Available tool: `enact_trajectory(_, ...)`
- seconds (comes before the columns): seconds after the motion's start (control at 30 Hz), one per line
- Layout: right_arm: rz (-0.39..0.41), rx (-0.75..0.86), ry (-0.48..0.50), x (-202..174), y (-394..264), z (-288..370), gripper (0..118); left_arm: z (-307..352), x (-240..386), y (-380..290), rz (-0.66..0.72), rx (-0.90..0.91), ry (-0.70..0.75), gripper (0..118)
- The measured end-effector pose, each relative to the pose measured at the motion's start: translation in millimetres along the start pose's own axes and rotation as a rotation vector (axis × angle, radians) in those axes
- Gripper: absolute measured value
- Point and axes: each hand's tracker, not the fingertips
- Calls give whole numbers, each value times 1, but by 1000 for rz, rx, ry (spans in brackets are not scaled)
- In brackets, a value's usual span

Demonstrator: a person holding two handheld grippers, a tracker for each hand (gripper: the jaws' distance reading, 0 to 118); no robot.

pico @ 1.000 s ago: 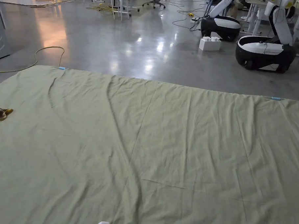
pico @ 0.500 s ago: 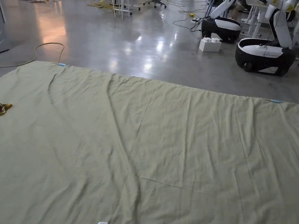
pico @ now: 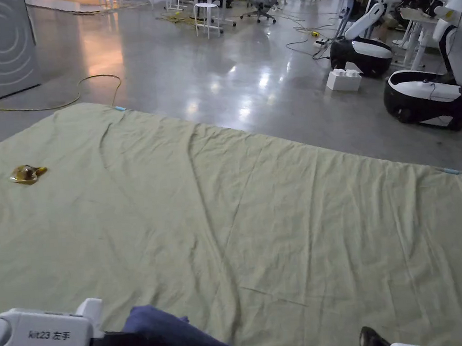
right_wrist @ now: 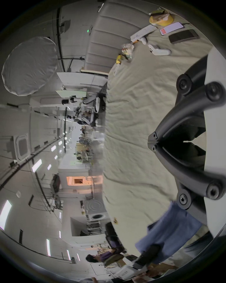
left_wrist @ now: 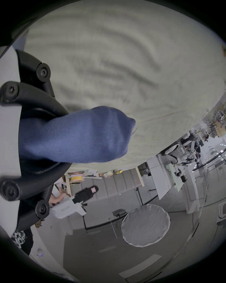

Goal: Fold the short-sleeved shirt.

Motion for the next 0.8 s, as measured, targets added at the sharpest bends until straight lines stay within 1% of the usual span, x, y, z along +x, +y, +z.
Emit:
enact_trajectory(0.1, -4, 64, -27, 14, 26, 0, 1, 44, -33, 25, 6, 13, 12, 23)
enact_trajectory(0.13, -4, 82, -35, 18, 34, 1, 1, 57, -41, 33, 40, 24, 21, 23)
enact_trajectory(0.2, -5, 113, -50, 27, 48, 4, 1, 83, -47, 43, 56, 29, 46, 23)
enact_trajectory(0.27, -3, 157, -72, 33, 59, 8, 1, 108, -56, 58, 55, 46, 132, 23)
enact_trajectory(0.37, -5, 180, -99, 45, 70, 14, 1, 146, -67, 78, 36, 58, 249, 23)
enact_trajectory(0.53, -5, 188, -133, 57, 73, 19, 1, 196, -74, 112, 17, 96, 389, 23)
enact_trajectory(0.57, -4, 185, -137, 58, 72, 19, 1, 194, -41, 100, 13, 102, 402, 23)
enact_trajectory(0.67, -7, 173, -145, 60, 66, 20, 1, 207, -39, 112, 1, 113, 456, 23)
enact_trajectory(0.7, -9, 169, -147, 60, 64, 21, 1, 199, -12, 101, -17, 108, 489, 23)
enact_trajectory(0.8, -11, 153, -148, 58, 58, 20, 1, 188, -13, 100, 1, 82, 603, 24)
